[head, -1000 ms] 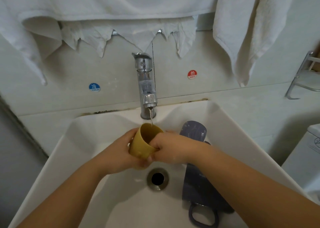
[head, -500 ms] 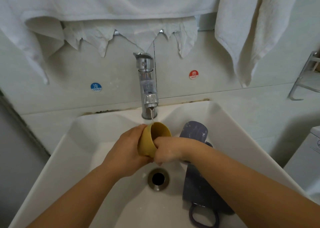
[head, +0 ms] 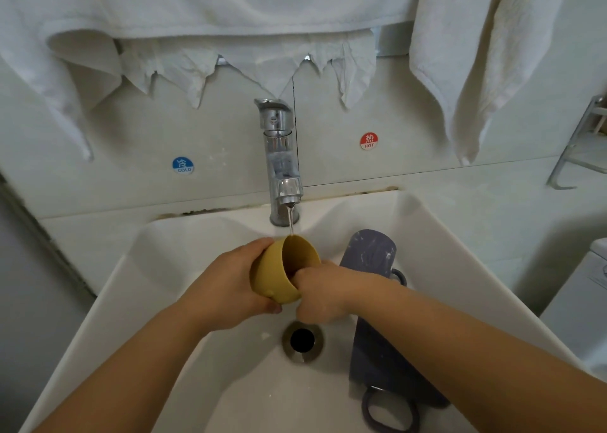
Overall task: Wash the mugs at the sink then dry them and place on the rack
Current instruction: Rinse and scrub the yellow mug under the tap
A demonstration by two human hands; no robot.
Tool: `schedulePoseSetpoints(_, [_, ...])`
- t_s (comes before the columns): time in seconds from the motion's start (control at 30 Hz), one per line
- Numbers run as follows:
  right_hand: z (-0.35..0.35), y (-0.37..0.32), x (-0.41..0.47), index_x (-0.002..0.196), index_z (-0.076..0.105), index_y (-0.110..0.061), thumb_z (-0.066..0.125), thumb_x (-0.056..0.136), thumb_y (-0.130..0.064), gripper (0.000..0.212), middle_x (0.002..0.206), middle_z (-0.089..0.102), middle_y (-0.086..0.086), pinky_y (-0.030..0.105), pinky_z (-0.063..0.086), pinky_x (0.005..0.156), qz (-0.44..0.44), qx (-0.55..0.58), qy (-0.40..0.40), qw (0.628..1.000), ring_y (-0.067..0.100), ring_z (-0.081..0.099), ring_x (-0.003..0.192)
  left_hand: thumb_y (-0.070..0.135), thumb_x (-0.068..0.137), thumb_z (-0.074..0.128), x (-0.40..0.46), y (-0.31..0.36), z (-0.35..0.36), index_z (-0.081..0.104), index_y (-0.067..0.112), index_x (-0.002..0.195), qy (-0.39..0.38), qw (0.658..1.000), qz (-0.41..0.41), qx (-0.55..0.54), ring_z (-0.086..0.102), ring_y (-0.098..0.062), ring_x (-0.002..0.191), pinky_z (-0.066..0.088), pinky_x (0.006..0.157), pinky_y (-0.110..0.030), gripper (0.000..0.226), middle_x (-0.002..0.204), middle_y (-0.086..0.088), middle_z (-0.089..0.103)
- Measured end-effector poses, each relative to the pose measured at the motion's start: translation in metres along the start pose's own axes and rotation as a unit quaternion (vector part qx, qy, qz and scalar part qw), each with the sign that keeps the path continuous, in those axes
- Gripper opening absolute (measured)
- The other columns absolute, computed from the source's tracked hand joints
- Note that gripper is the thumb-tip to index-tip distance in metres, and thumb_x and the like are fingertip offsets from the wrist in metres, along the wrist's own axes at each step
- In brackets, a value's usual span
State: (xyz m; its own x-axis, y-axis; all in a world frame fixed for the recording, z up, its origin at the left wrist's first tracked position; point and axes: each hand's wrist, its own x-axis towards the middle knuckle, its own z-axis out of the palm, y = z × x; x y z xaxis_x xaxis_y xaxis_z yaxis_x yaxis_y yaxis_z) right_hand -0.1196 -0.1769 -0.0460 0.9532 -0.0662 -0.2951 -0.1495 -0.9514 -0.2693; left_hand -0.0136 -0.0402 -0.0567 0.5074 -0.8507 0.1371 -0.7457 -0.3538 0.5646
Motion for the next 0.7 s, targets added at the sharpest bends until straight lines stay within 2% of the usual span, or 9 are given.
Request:
schedulePoseSetpoints(0.07, [-0.003, -0.002, 0.001, 0.096, 0.058, -0.006, 0.054, 0.086, -0.008, 0.011, 0.089, 0.053, 0.008, 0.029, 0.041, 0.067, 0.021, 0.117, -0.046, 0.992, 0.023, 0.049, 0.08, 0.028, 0.055, 0.092, 0.0, 0.001, 0.003, 0.046, 0.042, 0.129, 0.004, 1.0, 0.006, 0.02, 0.054, 0.0, 0.103, 0.048, 0.087, -0.024, 0.089, 0.115, 0.024, 0.057])
schedulePoseSetpoints(0.2, [-0.009, 0.002, 0.0, 0.109, 0.064, -0.003, 0.062, 0.083, -0.005, 0.026, 0.114, 0.063, 0.014, 0.039, 0.045, 0.1, 0.029, 0.305, -0.021, 0.952, 0.029, 0.056, 0.109, 0.042, 0.055, 0.089, 0.001, 0.003, 0.009, 0.047, 0.036, 0.127, 0.041, 0.998, 0.005, 0.055, 0.051, -0.005, 0.106, 0.049, 0.085, -0.029, 0.084, 0.116, 0.02, 0.054])
schedulePoseSetpoints(0.27, [-0.01, 0.0, -0.001, 0.098, 0.068, 0.0, 0.063, 0.082, -0.006, 0.018, 0.106, 0.066, 0.014, 0.04, 0.045, 0.101, 0.024, 0.356, 0.013, 0.934, 0.029, 0.058, 0.107, 0.045, 0.057, 0.087, 0.001, 0.008, 0.012, 0.044, 0.032, 0.123, 0.07, 0.995, -0.019, 0.075, 0.044, -0.008, 0.108, 0.048, 0.083, -0.031, 0.08, 0.114, 0.017, 0.044])
schedulePoseSetpoints(0.33, [-0.008, -0.001, 0.0, 0.079, 0.068, -0.007, 0.064, 0.081, -0.009, 0.005, 0.09, 0.066, 0.01, 0.043, 0.048, 0.097, 0.011, 0.325, 0.036, 0.945, 0.027, 0.061, 0.097, 0.045, 0.055, 0.088, 0.001, 0.009, 0.015, 0.041, 0.029, 0.121, 0.071, 0.992, -0.038, 0.095, 0.043, -0.012, 0.106, 0.049, 0.083, -0.034, 0.082, 0.113, 0.014, 0.041])
schedulePoseSetpoints(0.4, [-0.008, -0.002, -0.002, 0.072, 0.063, -0.017, 0.064, 0.083, -0.013, 0.011, 0.086, 0.065, 0.006, 0.045, 0.047, 0.096, -0.01, 0.247, 0.052, 0.968, 0.026, 0.062, 0.094, 0.043, 0.052, 0.09, 0.001, 0.007, 0.016, 0.038, 0.031, 0.117, 0.049, 0.996, -0.051, 0.058, 0.048, -0.01, 0.101, 0.05, 0.081, -0.032, 0.084, 0.109, 0.015, 0.043])
schedulePoseSetpoints(0.5, [-0.012, 0.0, -0.01, 0.085, 0.062, -0.021, 0.058, 0.09, -0.019, 0.006, 0.089, 0.061, -0.001, 0.045, 0.017, 0.116, -0.039, 0.123, 0.047, 0.991, 0.023, 0.056, 0.103, 0.028, 0.056, 0.091, 0.0, 0.004, 0.011, 0.03, 0.043, 0.126, -0.017, 0.994, -0.052, -0.092, 0.053, 0.0, 0.105, 0.051, 0.08, -0.02, 0.094, 0.116, 0.024, 0.046])
schedulePoseSetpoints(0.57, [-0.018, 0.002, -0.016, 0.086, 0.059, -0.024, 0.055, 0.092, -0.021, 0.008, 0.085, 0.057, -0.005, 0.045, 0.004, 0.115, -0.038, 0.086, 0.037, 0.995, 0.021, 0.053, 0.105, 0.013, 0.062, 0.088, 0.0, 0.005, 0.006, 0.032, 0.047, 0.131, -0.061, 0.986, -0.036, -0.149, 0.054, 0.006, 0.107, 0.052, 0.077, -0.015, 0.095, 0.118, 0.03, 0.05])
schedulePoseSetpoints(0.63, [-0.02, 0.001, -0.019, 0.087, 0.061, -0.023, 0.054, 0.092, -0.02, 0.009, 0.085, 0.058, -0.003, 0.043, 0.017, 0.112, -0.037, 0.069, 0.021, 0.997, 0.021, 0.055, 0.099, 0.004, 0.063, 0.086, 0.0, 0.003, 0.002, 0.044, 0.047, 0.125, -0.071, 0.979, -0.035, -0.186, 0.058, 0.006, 0.102, 0.053, 0.074, -0.016, 0.086, 0.112, 0.028, 0.059])
schedulePoseSetpoints(0.7, [-0.019, -0.001, -0.02, 0.091, 0.064, -0.017, 0.054, 0.092, -0.017, 0.01, 0.086, 0.06, 0.002, 0.039, 0.04, 0.096, -0.039, 0.07, 0.004, 0.997, 0.023, 0.057, 0.088, 0.009, 0.061, 0.088, -0.001, 0.003, 0.0, 0.048, 0.048, 0.119, -0.076, 0.978, -0.053, -0.186, 0.061, 0.004, 0.097, 0.054, 0.073, -0.018, 0.08, 0.109, 0.024, 0.062])
